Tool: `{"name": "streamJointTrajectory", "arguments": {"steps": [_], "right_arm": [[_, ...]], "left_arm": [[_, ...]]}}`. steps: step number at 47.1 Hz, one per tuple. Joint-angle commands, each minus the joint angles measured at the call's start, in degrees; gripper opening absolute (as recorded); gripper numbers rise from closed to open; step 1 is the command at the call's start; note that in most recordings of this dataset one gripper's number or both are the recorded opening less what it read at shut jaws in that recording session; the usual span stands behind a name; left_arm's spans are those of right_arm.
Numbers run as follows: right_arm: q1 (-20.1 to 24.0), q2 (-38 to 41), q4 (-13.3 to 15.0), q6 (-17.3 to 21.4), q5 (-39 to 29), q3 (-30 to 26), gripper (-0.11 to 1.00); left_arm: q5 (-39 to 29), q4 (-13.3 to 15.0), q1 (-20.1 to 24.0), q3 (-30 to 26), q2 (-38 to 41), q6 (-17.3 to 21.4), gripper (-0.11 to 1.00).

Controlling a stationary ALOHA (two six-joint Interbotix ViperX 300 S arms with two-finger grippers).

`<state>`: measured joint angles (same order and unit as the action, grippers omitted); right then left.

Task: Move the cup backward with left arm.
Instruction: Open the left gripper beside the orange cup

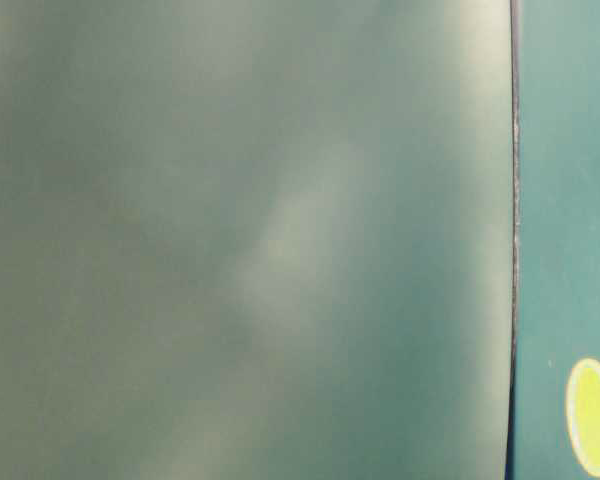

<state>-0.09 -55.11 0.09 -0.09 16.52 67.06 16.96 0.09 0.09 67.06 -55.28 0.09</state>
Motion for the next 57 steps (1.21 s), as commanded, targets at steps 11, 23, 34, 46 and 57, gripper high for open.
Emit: {"name": "streamJointTrajectory", "arguments": {"steps": [11, 23, 34, 46, 57], "right_arm": [[0.18, 0.79, -0.09, 0.0, -1.05, -1.32, 0.0], [0.18, 0.62, -0.09, 0.0, -1.05, -1.67, 0.0], [0.18, 0.53, -0.09, 0.0, -1.23, -1.93, 0.0], [0.18, 0.44, 0.0, 0.0, -1.32, -2.29, 0.0], [0.18, 0.44, -0.09, 0.0, -1.32, -2.46, 0.0]], "left_arm": [[-3.08, -0.09, -0.44, -0.44, 0.35, -0.88, 0.0], [-1.85, -0.09, -0.44, 0.62, 2.37, 0.26, 0.0], [0.88, -0.09, -0.44, 1.85, 5.36, 0.44, 0.0], [6.5, -0.18, 0.26, 4.13, 8.7, 2.72, 0.12], [9.67, -0.18, 1.76, 5.8, 11.87, 4.39, 0.21]]}}
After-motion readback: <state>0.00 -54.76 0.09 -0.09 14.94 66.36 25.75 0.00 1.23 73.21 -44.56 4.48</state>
